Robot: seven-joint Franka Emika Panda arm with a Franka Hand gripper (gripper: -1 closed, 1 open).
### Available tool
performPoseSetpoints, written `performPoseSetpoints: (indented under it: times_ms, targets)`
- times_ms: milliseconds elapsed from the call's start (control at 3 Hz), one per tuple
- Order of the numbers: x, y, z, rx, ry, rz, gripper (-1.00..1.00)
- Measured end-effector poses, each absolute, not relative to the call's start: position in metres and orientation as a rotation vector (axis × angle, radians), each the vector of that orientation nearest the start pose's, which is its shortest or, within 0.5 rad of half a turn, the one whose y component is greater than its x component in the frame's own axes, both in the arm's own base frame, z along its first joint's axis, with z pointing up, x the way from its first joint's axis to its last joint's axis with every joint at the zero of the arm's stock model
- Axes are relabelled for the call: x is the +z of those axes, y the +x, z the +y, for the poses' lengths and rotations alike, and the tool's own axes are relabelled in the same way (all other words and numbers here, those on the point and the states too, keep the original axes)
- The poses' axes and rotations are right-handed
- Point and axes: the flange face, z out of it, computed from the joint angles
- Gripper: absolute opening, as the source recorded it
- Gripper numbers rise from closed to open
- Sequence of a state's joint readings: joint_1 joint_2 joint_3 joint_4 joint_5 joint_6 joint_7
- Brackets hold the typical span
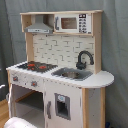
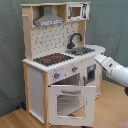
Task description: Play with the kitchen
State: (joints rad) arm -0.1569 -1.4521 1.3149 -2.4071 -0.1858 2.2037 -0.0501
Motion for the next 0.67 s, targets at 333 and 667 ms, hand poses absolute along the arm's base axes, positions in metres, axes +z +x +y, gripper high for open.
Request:
performPoseSetpoints:
  times_ms: [333,667]
  targets:
    - [0.450,0.134,0.414,0.857,1.414,0.934,1.00]
    - [0.448,0.147,0.395,0.757,1.425,0.979,1.00]
